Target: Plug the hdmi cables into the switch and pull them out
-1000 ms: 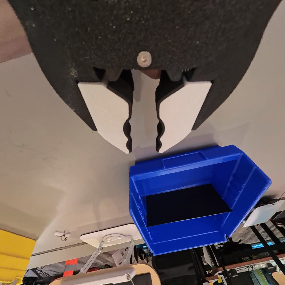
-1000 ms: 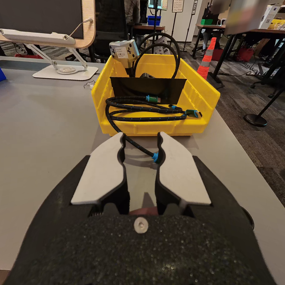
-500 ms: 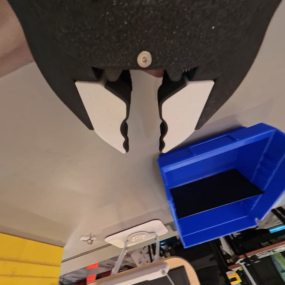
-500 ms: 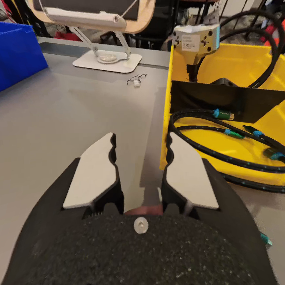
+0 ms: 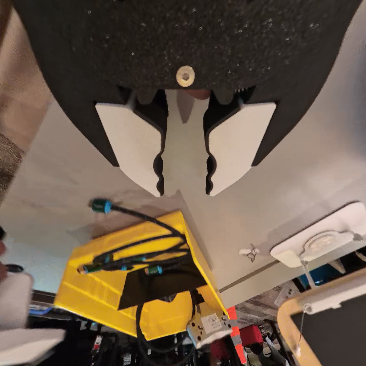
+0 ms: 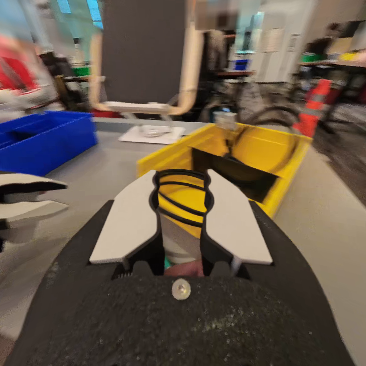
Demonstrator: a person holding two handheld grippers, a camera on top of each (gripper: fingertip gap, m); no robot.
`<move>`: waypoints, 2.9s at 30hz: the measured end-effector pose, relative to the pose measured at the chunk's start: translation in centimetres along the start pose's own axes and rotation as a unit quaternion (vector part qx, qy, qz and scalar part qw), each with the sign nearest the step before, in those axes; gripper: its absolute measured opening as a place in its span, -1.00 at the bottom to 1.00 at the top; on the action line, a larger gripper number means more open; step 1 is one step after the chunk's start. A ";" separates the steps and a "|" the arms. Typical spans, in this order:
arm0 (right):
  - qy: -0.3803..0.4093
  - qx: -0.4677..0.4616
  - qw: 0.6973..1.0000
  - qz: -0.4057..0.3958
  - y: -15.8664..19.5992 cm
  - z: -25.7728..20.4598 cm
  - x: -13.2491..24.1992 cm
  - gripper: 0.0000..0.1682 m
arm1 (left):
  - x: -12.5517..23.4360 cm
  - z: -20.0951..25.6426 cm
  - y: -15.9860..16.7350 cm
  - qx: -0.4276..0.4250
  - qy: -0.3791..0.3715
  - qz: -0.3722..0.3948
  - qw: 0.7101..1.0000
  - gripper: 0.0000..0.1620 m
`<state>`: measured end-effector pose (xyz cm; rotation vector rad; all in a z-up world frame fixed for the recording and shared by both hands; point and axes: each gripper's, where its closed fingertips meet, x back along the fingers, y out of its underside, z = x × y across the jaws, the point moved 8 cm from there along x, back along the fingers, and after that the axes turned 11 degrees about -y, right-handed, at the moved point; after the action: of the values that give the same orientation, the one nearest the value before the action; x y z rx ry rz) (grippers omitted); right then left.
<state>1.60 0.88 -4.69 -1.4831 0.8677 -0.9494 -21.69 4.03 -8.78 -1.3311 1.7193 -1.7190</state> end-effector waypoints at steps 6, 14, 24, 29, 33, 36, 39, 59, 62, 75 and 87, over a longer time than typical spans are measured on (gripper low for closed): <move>0.104 -0.116 0.986 -0.065 4.7 6.4 0.0 -0.39 | -9.2 0.0 -4.1 0.018 -0.027 -0.019 0.999 -0.54; 0.228 -0.090 0.962 -0.120 6.8 7.4 -1.7 -0.92 | -13.4 1.8 -3.7 -0.013 -0.012 -0.069 0.997 -0.91; 0.196 -0.047 0.975 -0.094 5.0 -0.1 -2.2 -0.95 | -3.8 -2.7 -2.9 -0.002 -0.092 -0.003 0.996 -0.93; 0.122 0.019 0.988 -0.091 4.6 -6.0 -6.7 -0.94 | 1.4 -8.2 0.4 0.018 -0.174 0.000 0.985 -0.93; 0.076 0.039 0.990 -0.113 5.4 -9.5 -10.6 -0.93 | 3.1 -11.7 3.3 0.037 -0.215 -0.027 0.976 -0.93; 0.043 0.057 0.991 -0.113 6.4 -10.7 -12.4 -0.93 | 3.1 -13.1 6.0 0.046 -0.221 -0.064 0.972 -0.91; 0.012 0.045 0.991 -0.124 6.5 -10.6 -12.3 -0.92 | 3.9 -13.1 6.4 0.102 -0.173 -0.064 0.978 -0.88; -0.193 0.052 0.975 -0.095 6.8 -14.7 -4.6 -0.63 | 15.3 -36.4 12.8 0.185 -0.346 -0.083 0.916 -0.56; -0.249 0.068 0.961 -0.098 7.5 -18.2 -5.0 -0.63 | 12.9 -38.7 13.9 0.207 -0.304 -0.117 0.922 -0.70; -0.274 0.040 0.948 -0.154 7.2 -28.9 -10.7 -0.37 | 20.9 -25.9 15.1 0.204 -0.315 -0.093 0.922 -0.92; -0.181 0.059 0.965 -0.180 7.3 -33.8 -14.3 -0.93 | 27.5 -19.1 15.7 0.171 -0.384 -0.074 0.904 -0.93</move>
<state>-35.24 -0.53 -11.30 -1.6743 0.2759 -0.9298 -55.90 -10.08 -9.90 -1.6775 0.8502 -1.2149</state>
